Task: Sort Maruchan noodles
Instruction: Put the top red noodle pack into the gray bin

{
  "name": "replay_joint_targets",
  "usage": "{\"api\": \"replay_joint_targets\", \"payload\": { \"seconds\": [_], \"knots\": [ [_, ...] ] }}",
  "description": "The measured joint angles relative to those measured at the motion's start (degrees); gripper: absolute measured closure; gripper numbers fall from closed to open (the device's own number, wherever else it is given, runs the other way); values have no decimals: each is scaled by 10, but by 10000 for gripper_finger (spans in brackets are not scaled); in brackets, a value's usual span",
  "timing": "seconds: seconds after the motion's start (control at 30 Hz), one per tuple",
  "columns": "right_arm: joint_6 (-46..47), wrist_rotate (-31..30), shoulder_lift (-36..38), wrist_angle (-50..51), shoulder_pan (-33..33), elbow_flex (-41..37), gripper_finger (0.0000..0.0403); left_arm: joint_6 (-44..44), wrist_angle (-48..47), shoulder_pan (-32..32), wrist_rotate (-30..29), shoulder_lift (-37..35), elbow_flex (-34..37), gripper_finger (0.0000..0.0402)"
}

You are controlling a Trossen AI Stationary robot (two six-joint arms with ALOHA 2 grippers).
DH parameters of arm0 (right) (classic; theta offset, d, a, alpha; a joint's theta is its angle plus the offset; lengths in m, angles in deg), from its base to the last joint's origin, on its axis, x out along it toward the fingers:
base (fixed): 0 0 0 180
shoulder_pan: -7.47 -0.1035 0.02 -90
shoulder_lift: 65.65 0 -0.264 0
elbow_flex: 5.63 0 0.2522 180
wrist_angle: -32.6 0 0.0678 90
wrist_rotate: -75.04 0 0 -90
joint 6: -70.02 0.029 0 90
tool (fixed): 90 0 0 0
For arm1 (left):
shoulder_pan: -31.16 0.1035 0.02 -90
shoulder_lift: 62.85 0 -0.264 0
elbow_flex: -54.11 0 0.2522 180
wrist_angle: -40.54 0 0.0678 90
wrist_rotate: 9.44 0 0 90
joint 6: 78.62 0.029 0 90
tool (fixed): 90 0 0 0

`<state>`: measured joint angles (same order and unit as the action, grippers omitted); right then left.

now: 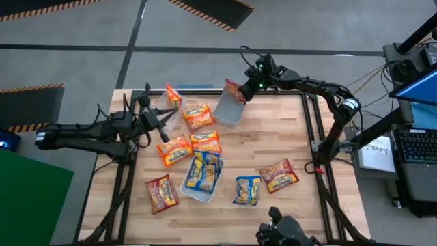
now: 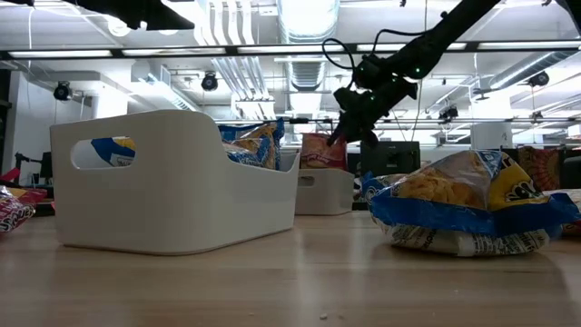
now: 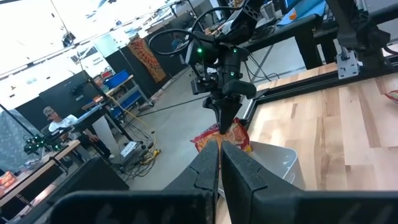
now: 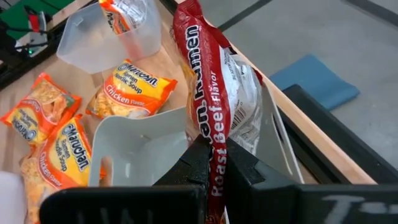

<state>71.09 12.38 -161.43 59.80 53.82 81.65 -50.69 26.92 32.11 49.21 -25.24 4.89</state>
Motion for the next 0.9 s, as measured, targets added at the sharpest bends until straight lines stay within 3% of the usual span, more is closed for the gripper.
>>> {"api": "replay_joint_targets", "payload": {
  "seconds": [0.13, 0.33, 0.63, 0.9],
  "knots": [
    [-2, 1, 0, 1, -1, 0, 390, 0, 0, 0, 0, 0, 0, 402],
    [-33, 59, 0, 26, -1, -1, 390, 0, 0, 0, 0, 0, 0, 402],
    [-37, -16, 0, 26, 1, -2, 390, 0, 0, 0, 0, 0, 0, 402],
    [-38, -26, 0, 26, 1, -7, 381, -1, -2, 0, 0, 0, 0, 402]
  ]
}}
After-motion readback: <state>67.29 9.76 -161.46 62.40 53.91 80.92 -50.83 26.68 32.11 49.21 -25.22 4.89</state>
